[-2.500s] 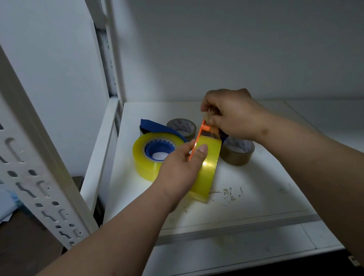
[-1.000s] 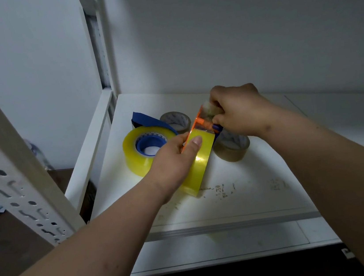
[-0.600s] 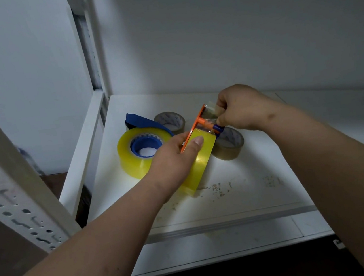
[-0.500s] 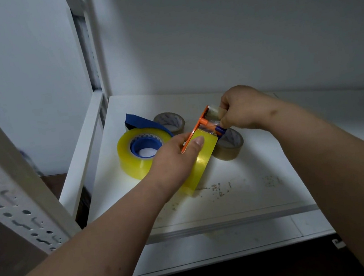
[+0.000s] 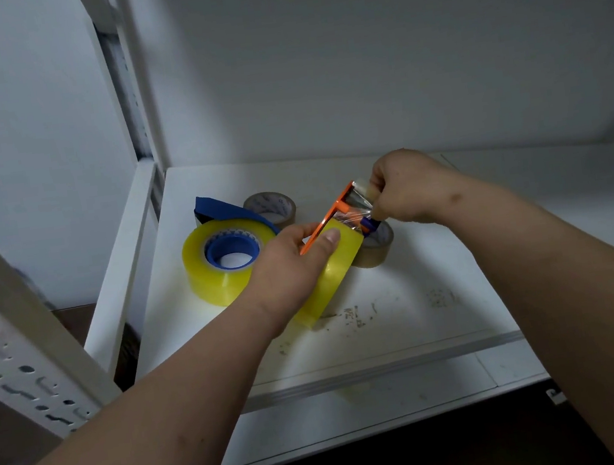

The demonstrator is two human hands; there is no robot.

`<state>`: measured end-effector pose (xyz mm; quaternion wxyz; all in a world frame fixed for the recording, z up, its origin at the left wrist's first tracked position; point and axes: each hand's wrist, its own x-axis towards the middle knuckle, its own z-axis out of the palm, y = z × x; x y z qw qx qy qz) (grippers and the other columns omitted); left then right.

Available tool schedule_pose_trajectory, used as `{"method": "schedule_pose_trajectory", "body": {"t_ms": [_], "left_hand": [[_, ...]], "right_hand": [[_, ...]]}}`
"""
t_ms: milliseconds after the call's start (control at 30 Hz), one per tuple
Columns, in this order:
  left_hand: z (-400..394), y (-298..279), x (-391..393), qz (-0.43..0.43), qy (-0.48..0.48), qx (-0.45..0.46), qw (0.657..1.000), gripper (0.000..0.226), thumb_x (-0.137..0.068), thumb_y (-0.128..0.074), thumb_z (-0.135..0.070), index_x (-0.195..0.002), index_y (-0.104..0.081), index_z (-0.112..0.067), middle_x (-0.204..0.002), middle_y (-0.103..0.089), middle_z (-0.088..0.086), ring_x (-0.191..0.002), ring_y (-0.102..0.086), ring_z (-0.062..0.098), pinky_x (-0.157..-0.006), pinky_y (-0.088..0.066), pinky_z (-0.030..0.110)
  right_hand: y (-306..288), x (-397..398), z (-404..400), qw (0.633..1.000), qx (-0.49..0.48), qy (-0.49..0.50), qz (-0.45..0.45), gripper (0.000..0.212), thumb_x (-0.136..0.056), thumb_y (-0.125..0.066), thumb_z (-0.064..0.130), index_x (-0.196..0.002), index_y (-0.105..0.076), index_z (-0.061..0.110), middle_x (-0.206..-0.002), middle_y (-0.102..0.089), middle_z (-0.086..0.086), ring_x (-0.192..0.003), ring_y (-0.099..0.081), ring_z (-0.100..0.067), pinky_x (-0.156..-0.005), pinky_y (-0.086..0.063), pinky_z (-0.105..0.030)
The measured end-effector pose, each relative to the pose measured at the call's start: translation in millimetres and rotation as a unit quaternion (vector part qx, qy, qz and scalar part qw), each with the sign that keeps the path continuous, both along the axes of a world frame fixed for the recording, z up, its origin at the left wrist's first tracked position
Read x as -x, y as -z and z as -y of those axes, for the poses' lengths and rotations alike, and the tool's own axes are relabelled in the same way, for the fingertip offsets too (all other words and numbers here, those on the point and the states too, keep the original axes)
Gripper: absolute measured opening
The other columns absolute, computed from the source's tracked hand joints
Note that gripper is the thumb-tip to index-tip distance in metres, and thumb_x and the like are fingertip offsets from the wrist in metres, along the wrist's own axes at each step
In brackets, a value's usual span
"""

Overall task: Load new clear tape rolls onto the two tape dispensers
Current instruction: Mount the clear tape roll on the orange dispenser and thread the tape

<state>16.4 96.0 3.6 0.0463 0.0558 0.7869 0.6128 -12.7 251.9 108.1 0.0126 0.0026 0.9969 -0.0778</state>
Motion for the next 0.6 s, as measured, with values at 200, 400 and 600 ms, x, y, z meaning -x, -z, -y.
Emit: {"method": "schedule_pose_trajectory", "body": {"t_ms": [200,400,600], "left_hand": [[3,0,-4,-0.010,0.007,-0.005,1.000,0.051,-0.088,-0.057,-0.053,-0.128,-0.061,-0.023,-0.112,-0.070,-0.003,-0.104,-0.064,0.014,-0.092,-0.053,0.037],[6,0,-7,0.019,0.035,-0.028,0.999,0.065,-0.084,-0.066,-0.051,-0.140,-0.049,-0.023,-0.127,-0.065,-0.001,-0.115,-0.061,0.016,-0.100,-0.050,0.044],[15,2,-8,0.040,0.051,-0.033,0.997,0.076,-0.084,-0.063,-0.056,-0.149,-0.039,-0.026,-0.141,-0.056,-0.005,-0.127,-0.053,0.014,-0.110,-0.041,0.040]], "right_hand": [[6,-5,-8,0.986,0.160,0.042,-0.007,0.014,-0.076,-0.069,0.001,-0.090,-0.068,-0.002,-0.081,-0.062,-0.015,-0.072,-0.054,-0.024,-0.060,-0.041,-0.027],[10,-8,-10,0.948,0.308,0.076,-0.023,0.016,-0.081,-0.066,0.005,-0.070,-0.058,0.012,-0.085,-0.062,-0.008,-0.067,-0.050,-0.015,-0.059,-0.039,-0.027],[18,-7,2,0.938,0.333,0.074,-0.055,0.024,-0.086,-0.060,0.008,-0.066,-0.049,0.018,-0.077,-0.054,-0.004,-0.068,-0.046,-0.017,-0.060,-0.038,-0.029]]}}
